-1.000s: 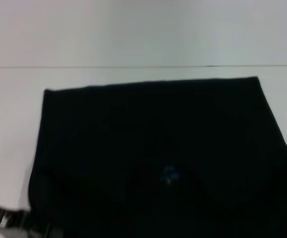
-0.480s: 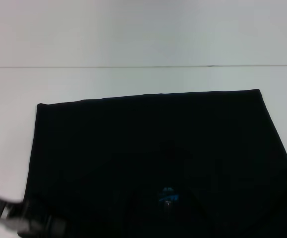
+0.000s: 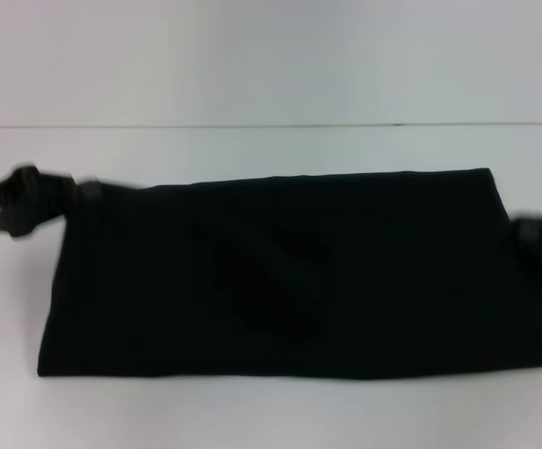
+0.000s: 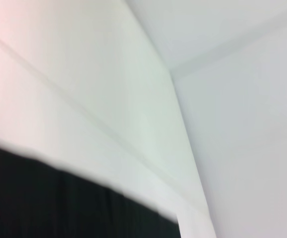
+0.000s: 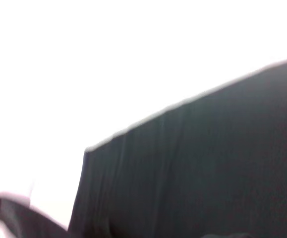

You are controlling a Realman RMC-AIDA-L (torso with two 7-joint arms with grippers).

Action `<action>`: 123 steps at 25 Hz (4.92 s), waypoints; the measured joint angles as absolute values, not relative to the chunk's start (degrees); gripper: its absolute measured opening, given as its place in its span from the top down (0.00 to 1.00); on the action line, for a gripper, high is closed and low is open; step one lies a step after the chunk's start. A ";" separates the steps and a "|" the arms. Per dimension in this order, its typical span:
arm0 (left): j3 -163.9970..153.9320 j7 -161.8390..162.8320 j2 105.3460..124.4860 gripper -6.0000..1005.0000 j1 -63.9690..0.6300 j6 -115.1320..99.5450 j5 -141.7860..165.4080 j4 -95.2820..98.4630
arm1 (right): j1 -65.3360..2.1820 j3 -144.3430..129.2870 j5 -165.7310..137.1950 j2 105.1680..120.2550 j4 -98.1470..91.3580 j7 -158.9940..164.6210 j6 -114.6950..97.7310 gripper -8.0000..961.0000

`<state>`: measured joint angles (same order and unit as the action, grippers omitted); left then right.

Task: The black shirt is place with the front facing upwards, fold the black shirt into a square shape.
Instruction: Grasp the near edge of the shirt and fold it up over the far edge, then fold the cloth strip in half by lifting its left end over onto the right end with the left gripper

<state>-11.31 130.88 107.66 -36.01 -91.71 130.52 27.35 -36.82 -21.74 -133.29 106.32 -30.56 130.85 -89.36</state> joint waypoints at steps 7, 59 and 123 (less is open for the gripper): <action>-10.89 123.50 113.98 0.95 -34.47 -75.88 121.61 26.80 | -37.55 -22.27 -122.40 112.37 -27.38 124.70 -67.71 0.93; -11.35 89.46 123.90 0.68 -38.90 -47.89 97.65 19.79 | -42.67 -22.30 -85.05 119.94 -13.28 77.38 -36.42 0.63; -28.80 146.43 115.07 0.06 -18.12 -75.20 114.03 27.76 | -32.85 -48.34 -96.83 120.23 -15.37 52.06 -70.07 0.03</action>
